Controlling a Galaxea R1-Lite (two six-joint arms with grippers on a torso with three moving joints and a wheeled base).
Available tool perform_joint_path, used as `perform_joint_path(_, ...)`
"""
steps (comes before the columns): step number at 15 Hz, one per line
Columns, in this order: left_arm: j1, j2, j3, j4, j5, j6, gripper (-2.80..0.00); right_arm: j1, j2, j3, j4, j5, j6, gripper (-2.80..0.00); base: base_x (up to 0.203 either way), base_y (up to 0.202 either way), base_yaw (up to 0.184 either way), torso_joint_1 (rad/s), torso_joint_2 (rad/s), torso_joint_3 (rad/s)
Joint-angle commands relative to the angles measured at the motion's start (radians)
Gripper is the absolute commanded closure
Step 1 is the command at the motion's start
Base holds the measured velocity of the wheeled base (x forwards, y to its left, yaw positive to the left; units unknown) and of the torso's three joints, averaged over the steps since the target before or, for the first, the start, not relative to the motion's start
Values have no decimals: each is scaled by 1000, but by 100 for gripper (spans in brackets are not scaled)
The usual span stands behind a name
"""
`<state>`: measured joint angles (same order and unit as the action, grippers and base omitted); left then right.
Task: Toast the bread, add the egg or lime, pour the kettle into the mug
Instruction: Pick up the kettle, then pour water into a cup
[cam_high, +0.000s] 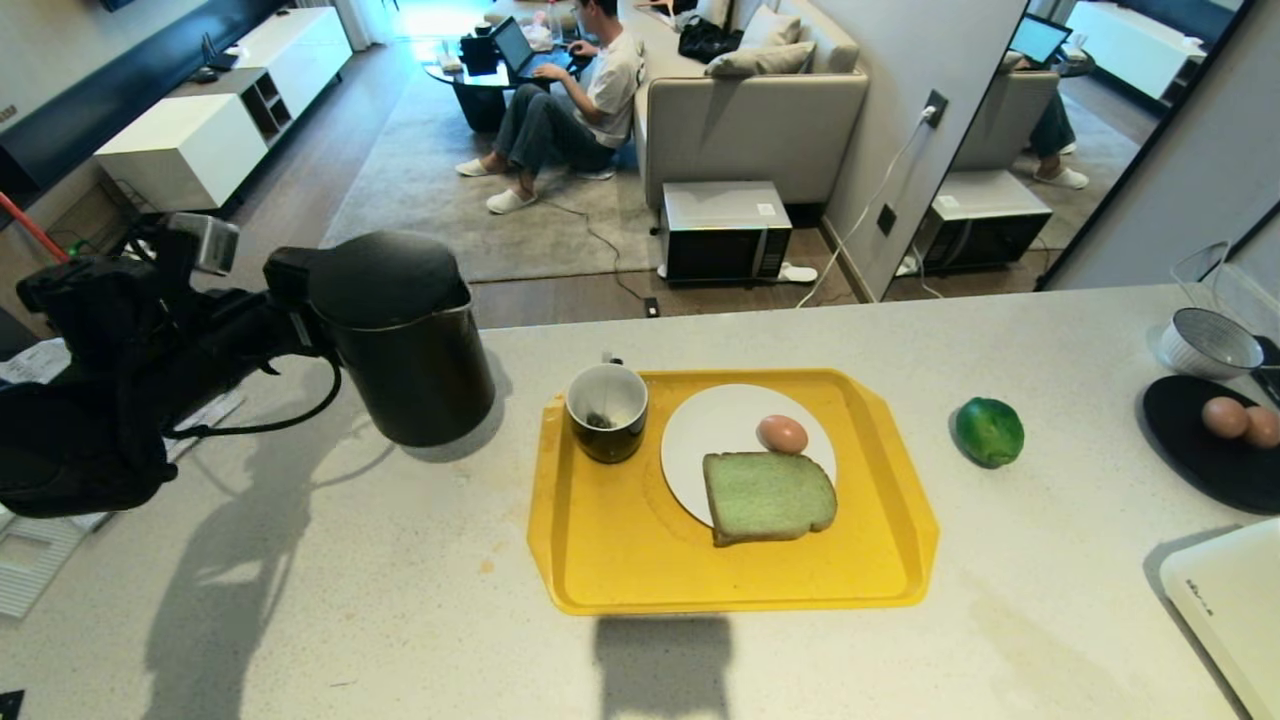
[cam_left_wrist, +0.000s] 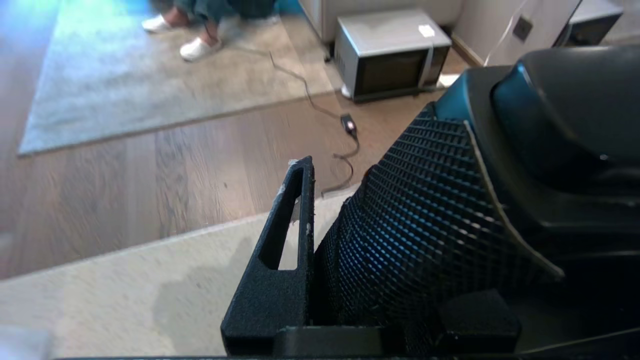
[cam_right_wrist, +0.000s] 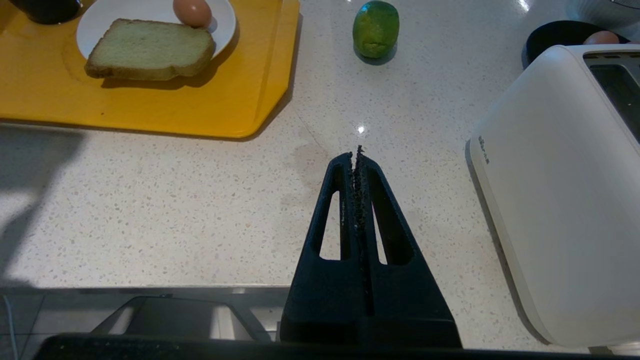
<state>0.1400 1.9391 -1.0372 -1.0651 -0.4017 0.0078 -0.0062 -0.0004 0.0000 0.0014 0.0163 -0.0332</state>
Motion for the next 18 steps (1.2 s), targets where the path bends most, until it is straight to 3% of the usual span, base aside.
perform_joint_path(1, -2, -92, 15, -6, -3, -8, 0, 0, -1, 2, 0, 1, -1, 0, 0, 0, 0, 0, 0, 0)
perform_joint_path(5, -2, -186, 26, 0, -2, -24, 0, 0, -1, 2, 0, 1, -1, 0, 0, 0, 0, 0, 0, 0)
perform_joint_path(12, 8, -363, 30, 77, 33, -153, 0, 0, -1, 2, 0, 1, -1, 0, 0, 0, 0, 0, 0, 0)
perform_joint_path(18, 49, -447, 102, 74, 35, -166, 0, 0, 0, 2, 0, 1, -1, 0, 0, 0, 0, 0, 0, 0)
